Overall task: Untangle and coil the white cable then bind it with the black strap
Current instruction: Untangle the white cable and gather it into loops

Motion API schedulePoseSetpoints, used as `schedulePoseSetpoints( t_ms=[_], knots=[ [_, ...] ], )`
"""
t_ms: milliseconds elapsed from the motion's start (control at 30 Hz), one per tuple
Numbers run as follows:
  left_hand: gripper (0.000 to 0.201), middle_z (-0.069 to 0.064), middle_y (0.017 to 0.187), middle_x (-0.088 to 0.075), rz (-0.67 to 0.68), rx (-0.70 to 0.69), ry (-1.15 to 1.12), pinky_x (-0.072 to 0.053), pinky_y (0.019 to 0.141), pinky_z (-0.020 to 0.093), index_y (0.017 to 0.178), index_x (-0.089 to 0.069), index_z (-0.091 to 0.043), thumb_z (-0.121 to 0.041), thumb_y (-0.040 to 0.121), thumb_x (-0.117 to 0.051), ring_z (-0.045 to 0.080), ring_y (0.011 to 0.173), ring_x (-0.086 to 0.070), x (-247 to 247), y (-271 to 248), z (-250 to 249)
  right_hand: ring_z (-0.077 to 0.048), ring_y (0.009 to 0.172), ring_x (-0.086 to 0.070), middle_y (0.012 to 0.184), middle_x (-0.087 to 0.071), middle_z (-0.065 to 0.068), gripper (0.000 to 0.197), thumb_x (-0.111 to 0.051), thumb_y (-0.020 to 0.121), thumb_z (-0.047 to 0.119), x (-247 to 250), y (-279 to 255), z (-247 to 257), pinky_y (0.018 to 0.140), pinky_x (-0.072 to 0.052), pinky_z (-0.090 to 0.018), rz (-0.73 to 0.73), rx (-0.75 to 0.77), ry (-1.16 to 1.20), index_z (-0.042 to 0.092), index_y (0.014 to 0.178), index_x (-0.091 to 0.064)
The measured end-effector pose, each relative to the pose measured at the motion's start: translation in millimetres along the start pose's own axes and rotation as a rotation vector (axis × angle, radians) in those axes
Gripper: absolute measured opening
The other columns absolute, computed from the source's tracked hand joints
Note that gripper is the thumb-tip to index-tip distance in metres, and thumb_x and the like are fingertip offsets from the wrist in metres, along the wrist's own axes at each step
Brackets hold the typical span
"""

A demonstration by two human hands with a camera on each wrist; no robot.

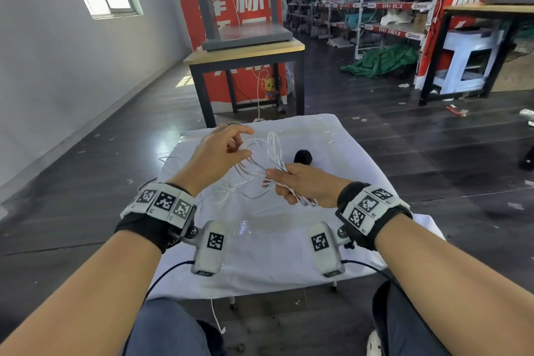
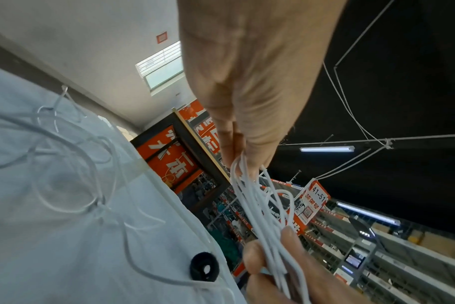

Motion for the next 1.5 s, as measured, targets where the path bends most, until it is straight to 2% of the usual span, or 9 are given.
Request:
schedulePoseSetpoints(
  t_ms=[200, 333, 433, 600, 767, 933, 1133, 1267, 1500],
  knots=[
    [0.013, -0.004, 0.085, -0.056, -0.168, -0.105, 0.023, -0.041, 0.068, 0.009, 0.101, -0.069, -0.019, -0.02, 0.087, -0.066, 0.007, 0.073, -0.051, 6.6, -1.3, -10.7, -0.01, 0.05, -0.039, 0.061, -0.043, 0.004, 0.033, -0.043, 0.099, 0.039, -6.0, -3.4, 3.5, 0.052, -0.031, -0.023, 0.052, -0.018, -0.023, 0.011, 0.094, -0.061],
    [0.015, -0.011, 0.091, -0.059, -0.09, 0.114, -0.201, -0.041, 0.074, 0.013, 0.1, -0.065, -0.021, -0.022, 0.086, -0.069, 0.003, 0.086, -0.054, -8.4, 3.5, 6.6, -0.01, 0.051, -0.04, 0.06, -0.043, 0.006, 0.032, -0.042, 0.1, 0.038, -10.4, -8.1, 5.1, 0.051, -0.033, -0.021, 0.104, -0.014, -0.068, 0.013, 0.092, -0.06],
    [0.028, -0.007, 0.107, -0.062, 0.118, 0.364, -0.5, -0.043, 0.08, 0.016, 0.117, -0.059, -0.017, -0.022, 0.09, -0.064, 0.003, 0.096, -0.057, -31.9, 2.0, 20.8, -0.01, 0.052, -0.04, 0.061, -0.043, 0.006, 0.032, -0.041, 0.1, 0.038, -13.5, -9.8, 4.8, 0.051, -0.034, -0.019, 0.146, -0.027, -0.062, 0.012, 0.096, -0.06],
    [0.015, 0.008, 0.074, -0.068, 0.286, 0.626, -0.815, -0.055, 0.062, 0.02, 0.098, -0.067, -0.004, -0.004, 0.094, -0.053, 0.011, 0.061, -0.064, -45.6, -11.3, 23.4, -0.009, 0.052, -0.038, 0.061, -0.043, 0.005, 0.033, -0.039, 0.101, 0.036, -10.5, -8.0, 4.3, 0.053, -0.031, -0.021, 0.134, -0.014, -0.014, 0.011, 0.098, -0.061],
    [0.02, 0.012, 0.083, -0.068, 0.257, 0.579, -0.97, -0.057, 0.069, 0.023, 0.1, -0.061, -0.004, 0.009, 0.092, -0.049, 0.013, 0.064, -0.068, -45.4, -13.7, 17.9, -0.01, 0.05, -0.034, 0.064, -0.046, 0.001, 0.036, -0.039, 0.1, 0.04, -1.7, -3.0, 1.0, 0.046, -0.032, -0.015, 0.049, -0.025, 0.148, 0.009, 0.103, -0.057],
    [0.017, 0.005, 0.07, -0.06, 0.237, 0.725, -0.921, -0.048, 0.044, 0.019, 0.097, -0.058, -0.011, 0.0, 0.096, -0.045, 0.006, 0.038, -0.048, -49.9, -17.8, 23.9, -0.008, 0.047, -0.038, 0.07, -0.054, 0.0, 0.036, -0.038, 0.101, 0.04, -1.3, -4.7, 3.7, 0.044, -0.032, -0.016, 0.029, -0.003, 0.076, 0.012, 0.107, -0.059],
    [0.015, 0.001, 0.06, -0.054, 0.222, 0.736, -1.416, -0.054, 0.076, 0.031, 0.104, -0.059, -0.006, -0.005, 0.094, -0.049, 0.01, 0.045, -0.052, -47.1, -19.4, 15.2, -0.009, 0.045, -0.04, 0.076, -0.058, 0.0, 0.031, -0.038, 0.101, 0.037, 4.4, -3.1, 6.8, 0.041, -0.031, -0.016, -0.032, 0.021, 0.027, 0.014, 0.102, -0.058],
    [0.017, 0.004, 0.066, -0.057, 0.087, 0.811, -1.47, -0.055, 0.057, 0.022, 0.104, -0.059, -0.005, -0.002, 0.097, -0.043, 0.006, 0.04, -0.049, -48.9, -16.2, 26.1, -0.004, 0.042, -0.043, 0.06, -0.058, 0.013, 0.03, -0.039, 0.102, 0.035, 4.9, -1.4, 12.7, 0.036, -0.03, -0.014, -0.087, 0.061, -0.148, 0.01, 0.099, -0.057],
    [0.02, 0.001, 0.053, -0.048, 0.081, 0.858, -1.274, -0.048, 0.045, 0.018, 0.089, -0.059, -0.004, -0.015, 0.099, -0.046, 0.005, 0.033, -0.038, -55.0, -14.8, 38.3, -0.015, 0.053, -0.05, 0.072, -0.052, 0.0, 0.028, -0.04, 0.101, 0.034, 3.4, 5.5, 22.5, 0.057, -0.04, -0.025, -0.087, 0.116, -0.592, 0.009, 0.103, -0.053]
  ],
)
Point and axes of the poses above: each hand's wrist, its own y-axis towards the middle knuckle, its own x-axis out of the back of the hand, z = x × y, the point moved 8 cm from there along y, towards the middle knuckle
